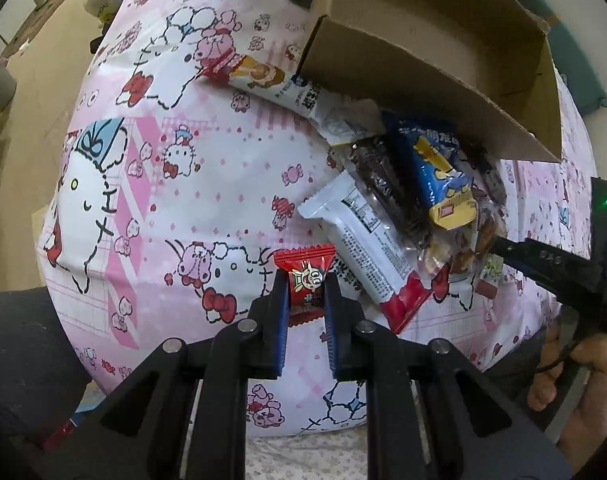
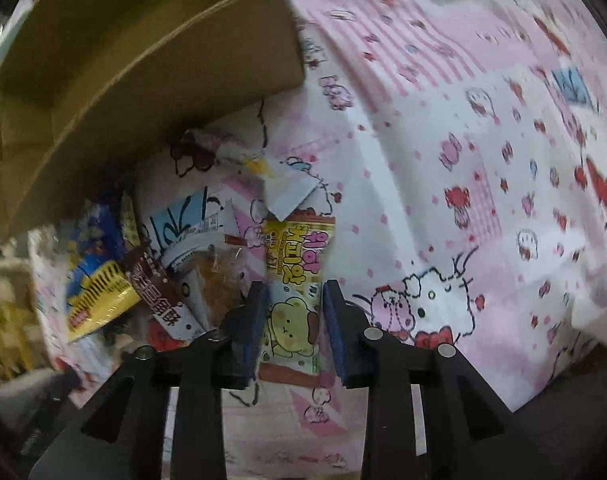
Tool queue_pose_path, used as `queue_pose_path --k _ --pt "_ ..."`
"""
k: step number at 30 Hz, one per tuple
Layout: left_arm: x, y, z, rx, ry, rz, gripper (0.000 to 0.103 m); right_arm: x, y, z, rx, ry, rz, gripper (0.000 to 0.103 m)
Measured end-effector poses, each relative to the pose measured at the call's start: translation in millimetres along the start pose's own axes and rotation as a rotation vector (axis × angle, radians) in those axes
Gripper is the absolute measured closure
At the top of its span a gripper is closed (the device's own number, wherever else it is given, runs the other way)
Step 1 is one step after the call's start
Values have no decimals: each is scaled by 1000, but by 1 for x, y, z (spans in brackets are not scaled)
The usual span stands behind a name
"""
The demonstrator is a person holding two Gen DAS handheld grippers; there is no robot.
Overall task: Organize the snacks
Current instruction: 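Grasp the small red candy with the left gripper while the right grasps the yellow bear bar, then carry both snacks over the box and open both grippers to drop them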
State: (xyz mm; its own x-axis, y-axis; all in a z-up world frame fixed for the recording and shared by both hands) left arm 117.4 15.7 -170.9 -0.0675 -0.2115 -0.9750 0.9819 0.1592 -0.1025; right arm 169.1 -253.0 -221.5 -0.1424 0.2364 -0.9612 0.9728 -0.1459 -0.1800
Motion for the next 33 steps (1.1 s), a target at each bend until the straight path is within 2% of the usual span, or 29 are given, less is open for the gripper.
queue_pose_path --k 6,10,18,20,23,24,29,33 --pt "-5 1 2 1 31 29 90 7 -5 -22 -67 -84 28 65" --pt "-6 1 2 -3 36 45 90 13 -12 -37 -100 -99 41 55" --pt "-10 0 -2 -15 45 67 90 21 -26 -63 -145 -139 46 54" --pt "-9 -1 -2 -12 49 69 90 24 -31 -70 -164 -156 53 51" --pt "-10 -1 1 -2 60 79 90 29 -36 -76 -185 -161 53 53" --pt "-10 -1 2 2 68 84 90 28 -37 -77 -178 -146 52 74" --pt "-17 0 -2 -4 78 111 90 18 -44 -63 -80 24 43 76" --pt "-36 -1 0 5 36 152 90 -17 -73 -64 -45 261 69 76"
Point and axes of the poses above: each gripper's, at about its wrist camera, not at the fingertips, and x roughly the way its jaws point, z to its right, y to its top, the point moved 4 cm from there along x, roughly the way its jaws point, and after that the axes turned 13 degrees about -z, right-handed, at the moved point
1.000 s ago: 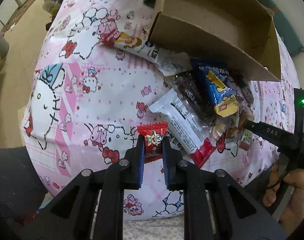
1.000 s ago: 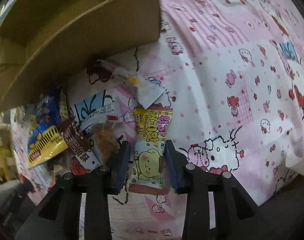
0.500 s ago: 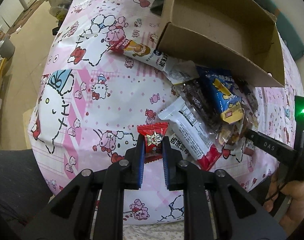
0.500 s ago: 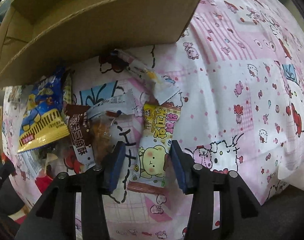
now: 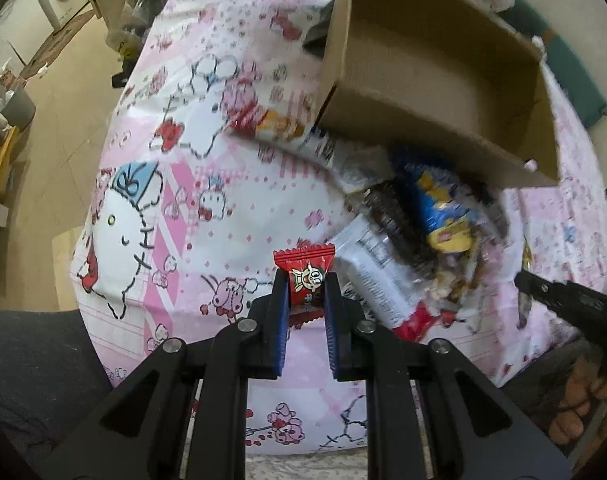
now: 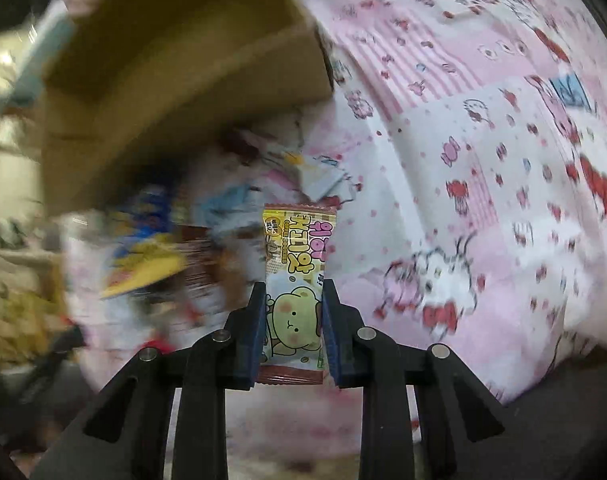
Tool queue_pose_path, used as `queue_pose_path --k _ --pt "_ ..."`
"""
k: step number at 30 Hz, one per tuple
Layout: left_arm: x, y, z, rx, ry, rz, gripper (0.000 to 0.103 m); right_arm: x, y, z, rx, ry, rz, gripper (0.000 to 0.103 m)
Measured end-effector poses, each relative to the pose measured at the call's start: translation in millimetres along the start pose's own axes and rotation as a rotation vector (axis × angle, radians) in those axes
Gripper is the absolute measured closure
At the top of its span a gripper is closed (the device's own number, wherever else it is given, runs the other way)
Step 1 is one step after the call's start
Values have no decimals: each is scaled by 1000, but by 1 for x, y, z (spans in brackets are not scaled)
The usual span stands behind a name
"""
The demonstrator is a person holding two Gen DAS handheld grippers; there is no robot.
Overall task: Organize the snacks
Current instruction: 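Carry both snacks over the box and open both grippers to drop them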
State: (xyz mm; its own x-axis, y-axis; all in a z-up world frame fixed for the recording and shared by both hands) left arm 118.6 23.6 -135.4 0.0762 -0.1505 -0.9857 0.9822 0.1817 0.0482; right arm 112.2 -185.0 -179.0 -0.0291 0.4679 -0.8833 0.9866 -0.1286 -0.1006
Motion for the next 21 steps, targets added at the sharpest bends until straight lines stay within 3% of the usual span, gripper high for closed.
queue_pose_path --k 3,6,9,14,17,21 --pt "-24 6 7 25 -58 44 90 -28 -21 -20 -78 120 62 76" --pt "-50 20 19 58 -88 102 90 -53 -24 -38 -155 164 135 76" --pt "-75 37 35 109 -120 169 90 -74 -6 -55 -219 183 215 76" --pt "-106 67 57 194 -98 269 90 -105 38 -50 -266 226 302 76" --pt "-111 87 63 207 -76 290 90 -140 66 -38 -284 229 338 76" --pt "-104 111 71 206 -52 281 90 -143 101 -36 -286 235 355 76"
Point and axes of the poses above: each gripper's, at about its wrist camera, not at the fingertips, and x roughly the way its jaws point, z to its right, y to its top, the point moved 4 cm from there along x, roughly the way its jaws point, and after that the axes turned 13 degrees about -z, right-handed, at the moved point
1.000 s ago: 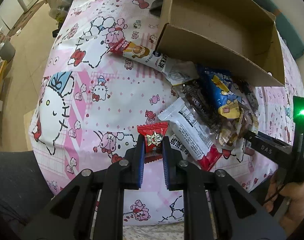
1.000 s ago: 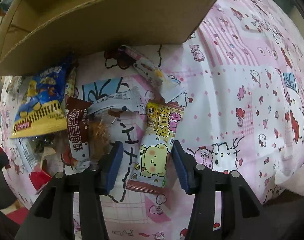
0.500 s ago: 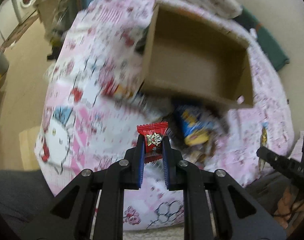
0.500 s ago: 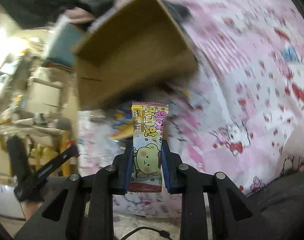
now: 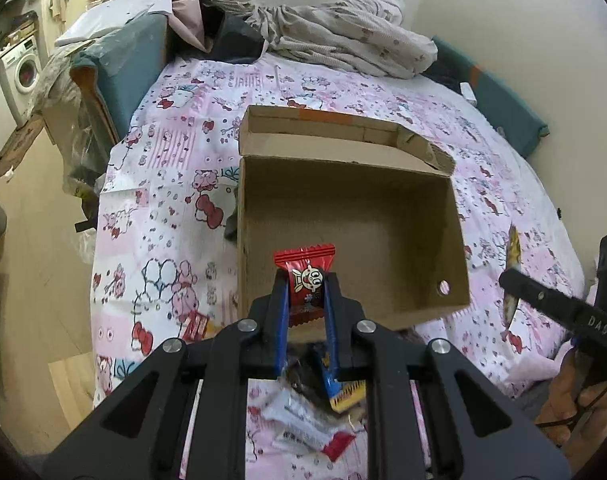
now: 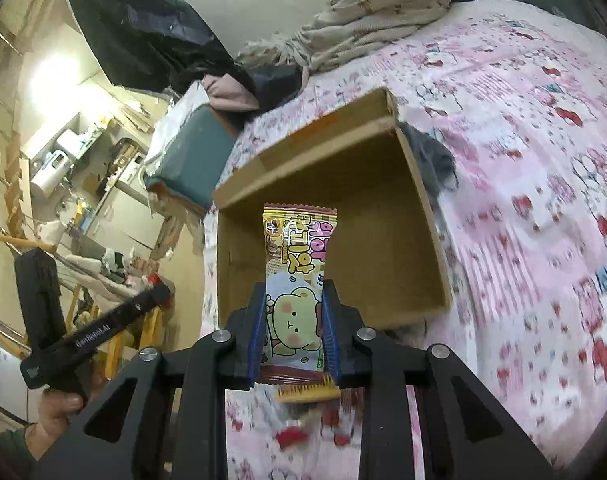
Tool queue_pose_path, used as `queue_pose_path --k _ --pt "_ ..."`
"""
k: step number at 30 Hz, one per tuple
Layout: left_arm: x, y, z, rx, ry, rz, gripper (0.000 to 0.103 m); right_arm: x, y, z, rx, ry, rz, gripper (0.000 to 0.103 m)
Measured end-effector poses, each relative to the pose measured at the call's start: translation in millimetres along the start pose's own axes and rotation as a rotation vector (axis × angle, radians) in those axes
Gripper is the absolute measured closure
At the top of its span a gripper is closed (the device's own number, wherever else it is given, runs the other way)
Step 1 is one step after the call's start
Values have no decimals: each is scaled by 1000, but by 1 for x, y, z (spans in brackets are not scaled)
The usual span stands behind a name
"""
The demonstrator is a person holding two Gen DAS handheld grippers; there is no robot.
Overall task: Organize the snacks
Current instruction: 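Carry both snacks over the box and open both grippers to drop them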
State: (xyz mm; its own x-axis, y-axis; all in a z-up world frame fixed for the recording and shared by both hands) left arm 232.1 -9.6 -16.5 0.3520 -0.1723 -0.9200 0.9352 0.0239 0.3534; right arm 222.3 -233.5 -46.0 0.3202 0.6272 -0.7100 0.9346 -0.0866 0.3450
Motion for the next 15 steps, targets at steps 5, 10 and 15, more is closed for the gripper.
queue_pose_path --k 5,10,15 --pt "33 13 8 11 46 -41 90 27 24 14 10 -62 -19 76" --pt "62 16 17 53 71 -72 90 47 31 30 18 -109 -44 76" --pt "80 14 17 65 70 -58 90 51 21 43 21 -166 -44 76"
Point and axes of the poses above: each gripper's, at about its wrist camera, not at the fingertips, and x roughly the way its jaws point, z to its right, y to its top, the point moved 4 cm from there along x, roughly the way its jaws point, and after that the axes turned 13 degrees about -z, right-handed, at the moved point
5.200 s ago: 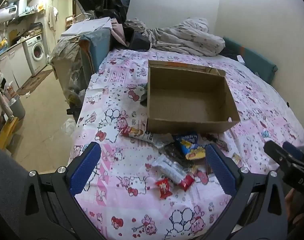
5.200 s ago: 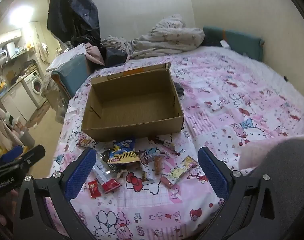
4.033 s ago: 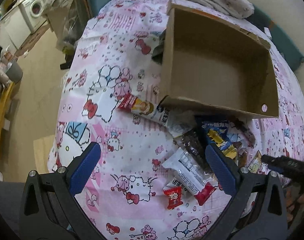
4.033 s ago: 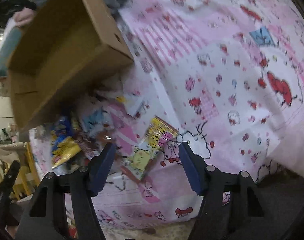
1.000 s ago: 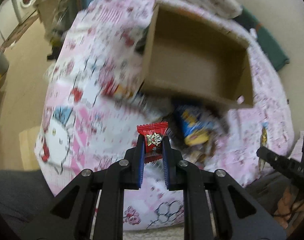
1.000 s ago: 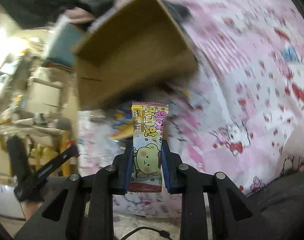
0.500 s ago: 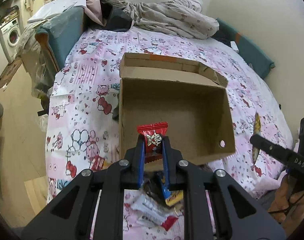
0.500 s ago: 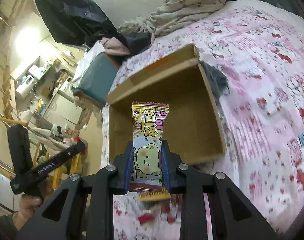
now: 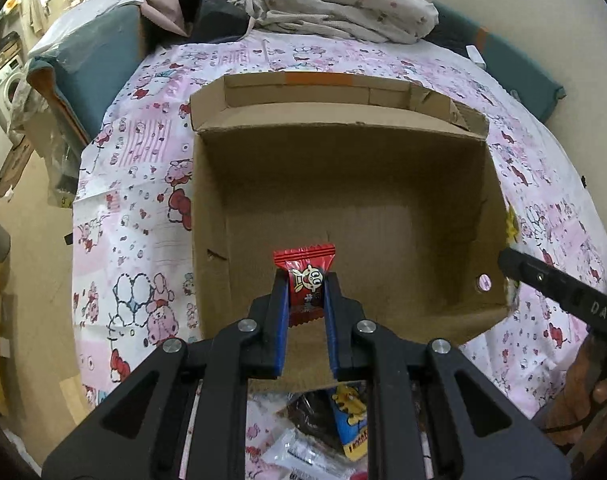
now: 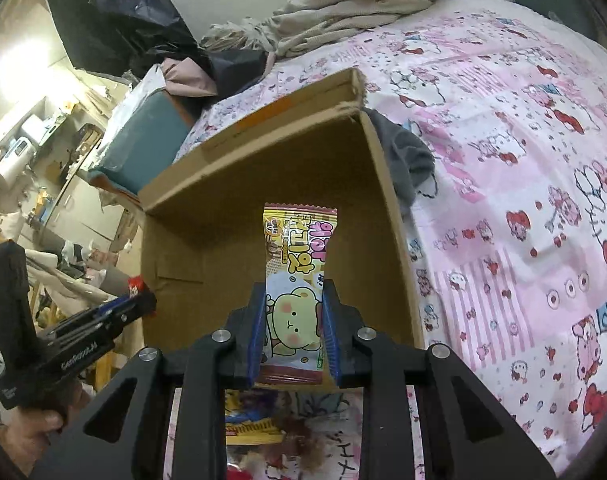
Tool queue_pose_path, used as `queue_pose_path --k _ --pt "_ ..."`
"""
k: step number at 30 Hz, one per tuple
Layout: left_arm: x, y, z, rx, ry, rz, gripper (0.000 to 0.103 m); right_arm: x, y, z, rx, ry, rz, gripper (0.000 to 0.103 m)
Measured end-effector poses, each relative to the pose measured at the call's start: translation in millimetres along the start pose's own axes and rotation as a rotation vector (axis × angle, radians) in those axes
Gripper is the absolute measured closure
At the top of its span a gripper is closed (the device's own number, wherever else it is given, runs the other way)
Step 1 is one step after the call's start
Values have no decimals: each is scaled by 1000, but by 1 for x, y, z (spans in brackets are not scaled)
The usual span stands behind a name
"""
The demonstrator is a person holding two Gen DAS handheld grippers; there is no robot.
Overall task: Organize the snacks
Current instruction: 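Carry both snacks over the box and open both grippers to drop them, then withdraw both grippers from the box back toward the snack pile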
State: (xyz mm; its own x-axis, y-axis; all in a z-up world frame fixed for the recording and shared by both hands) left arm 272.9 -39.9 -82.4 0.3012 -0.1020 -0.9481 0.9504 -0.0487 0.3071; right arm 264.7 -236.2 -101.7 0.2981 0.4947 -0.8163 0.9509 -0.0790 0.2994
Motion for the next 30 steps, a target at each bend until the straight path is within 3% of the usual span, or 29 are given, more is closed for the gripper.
queue_pose_path --k 9,20,21,24,25,26,27,28,30 --pt "11 -2 0 3 -10 -13 90 8 3 -3 -27 -60 3 75" --pt "6 -5 1 2 -2 4 90 10 2 -12 -51 -57 1 72" --pt "6 -5 1 4 -1 5 89 11 2 -11 -41 -44 -9 68" --pt "5 -6 1 10 -5 8 89 9 3 -9 -7 -3 -1 23" --pt "6 -7 1 10 -12 4 88 6 3 -9 -6 -7 21 18" --pt "6 -7 1 8 -17 -1 85 3 4 -10 -11 -10 41 17" --pt "6 -8 1 4 -22 -2 72 1 4 -11 -18 -7 49 14" --pt "4 -8 -1 -9 -30 3 50 -1 5 -13 -23 -2 57 12" --pt "-1 -9 -5 -38 -37 27 22 -5 5 -15 -35 0 79 8"
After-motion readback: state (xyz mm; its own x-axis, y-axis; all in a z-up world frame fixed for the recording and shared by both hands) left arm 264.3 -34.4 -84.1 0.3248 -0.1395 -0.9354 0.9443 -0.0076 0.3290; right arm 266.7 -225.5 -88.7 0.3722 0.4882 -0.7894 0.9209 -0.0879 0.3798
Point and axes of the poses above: each gripper's, at about its wrist camera, not at the fingertips, and x roughly the way its jaws point, z to its right, y to its top, the point moved 4 cm from there along x, roughly the way its jaws point, and after that the axes turned 13 degrees about -z, right-handed, at the moved point
